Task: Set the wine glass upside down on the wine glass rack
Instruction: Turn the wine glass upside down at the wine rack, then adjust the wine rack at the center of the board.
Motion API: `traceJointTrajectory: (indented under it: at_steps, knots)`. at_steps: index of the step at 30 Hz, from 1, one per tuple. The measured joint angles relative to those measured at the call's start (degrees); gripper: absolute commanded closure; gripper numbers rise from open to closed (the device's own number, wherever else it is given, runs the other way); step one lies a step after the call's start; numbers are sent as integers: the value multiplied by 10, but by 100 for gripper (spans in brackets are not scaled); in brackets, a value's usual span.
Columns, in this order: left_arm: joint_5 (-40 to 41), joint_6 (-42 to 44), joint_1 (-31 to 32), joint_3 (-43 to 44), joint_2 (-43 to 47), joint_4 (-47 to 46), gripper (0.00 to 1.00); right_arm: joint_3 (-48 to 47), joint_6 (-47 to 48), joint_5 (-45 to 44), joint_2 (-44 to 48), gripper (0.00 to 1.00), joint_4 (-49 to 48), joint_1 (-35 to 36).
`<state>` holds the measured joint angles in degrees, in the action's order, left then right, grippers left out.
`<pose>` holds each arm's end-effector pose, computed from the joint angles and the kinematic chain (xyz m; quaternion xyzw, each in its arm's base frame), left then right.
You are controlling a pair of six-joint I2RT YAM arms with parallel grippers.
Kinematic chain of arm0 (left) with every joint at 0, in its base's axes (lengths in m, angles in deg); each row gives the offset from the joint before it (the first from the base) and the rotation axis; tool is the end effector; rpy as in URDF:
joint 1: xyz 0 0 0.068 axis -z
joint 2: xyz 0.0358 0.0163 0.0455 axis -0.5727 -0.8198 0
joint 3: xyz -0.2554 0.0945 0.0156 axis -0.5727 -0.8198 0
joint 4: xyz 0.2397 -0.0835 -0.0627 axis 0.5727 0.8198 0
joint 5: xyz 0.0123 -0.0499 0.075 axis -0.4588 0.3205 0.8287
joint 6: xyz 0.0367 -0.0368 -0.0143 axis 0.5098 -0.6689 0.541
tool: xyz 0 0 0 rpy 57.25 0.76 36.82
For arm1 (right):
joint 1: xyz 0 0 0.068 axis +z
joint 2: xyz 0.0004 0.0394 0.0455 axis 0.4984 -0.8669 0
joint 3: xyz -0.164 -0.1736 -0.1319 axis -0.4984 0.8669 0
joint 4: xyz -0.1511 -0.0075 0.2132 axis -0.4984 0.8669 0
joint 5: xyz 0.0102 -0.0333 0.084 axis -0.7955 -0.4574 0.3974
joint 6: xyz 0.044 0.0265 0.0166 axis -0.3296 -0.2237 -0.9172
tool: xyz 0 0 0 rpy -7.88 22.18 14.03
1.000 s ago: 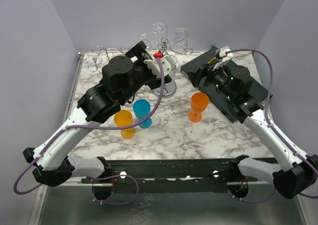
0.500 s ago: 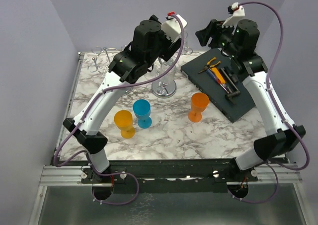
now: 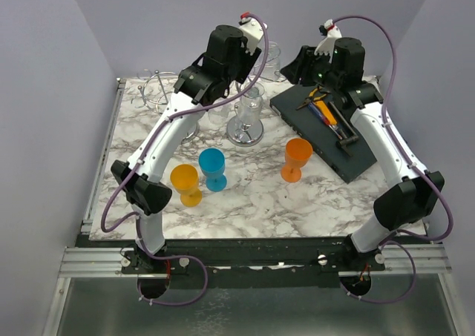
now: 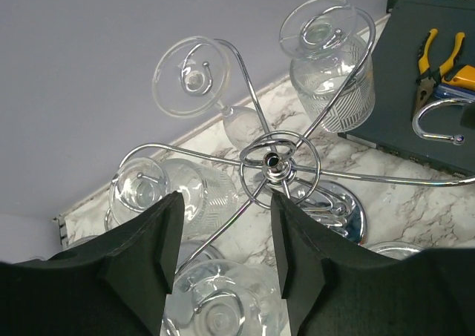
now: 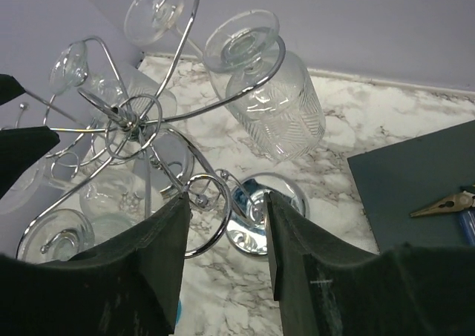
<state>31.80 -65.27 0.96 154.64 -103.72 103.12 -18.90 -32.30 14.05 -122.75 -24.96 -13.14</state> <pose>0.3326 -0.2279 0.4822 0.2596 0.7627 0.0069 0.5923 0.3590 0.1182 0.4339 -0.0800 0.7721 0.2856 0.5620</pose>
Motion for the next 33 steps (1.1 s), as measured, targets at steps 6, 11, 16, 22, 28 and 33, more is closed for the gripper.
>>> traceJointTrajectory:
  at_steps: [6,11,16,22,28,33]
  knots:
    - [-5,-10,-2,2,-13,1,51,23,-3,5,4,54,1,0]
    - [-4,-9,-6,2,-22,-2,51,32,-4,7,13,67,1,-4]
    - [-4,-6,-17,2,-33,-13,52,40,-10,14,21,73,-5,-4]
    - [-4,3,-22,2,-47,-31,55,61,-20,21,27,79,-30,-4]
    - [-4,4,-22,21,-62,-26,64,74,-24,23,34,94,-46,-6]
    - [-8,11,-19,36,-75,-23,75,91,-29,26,47,98,-62,-7]
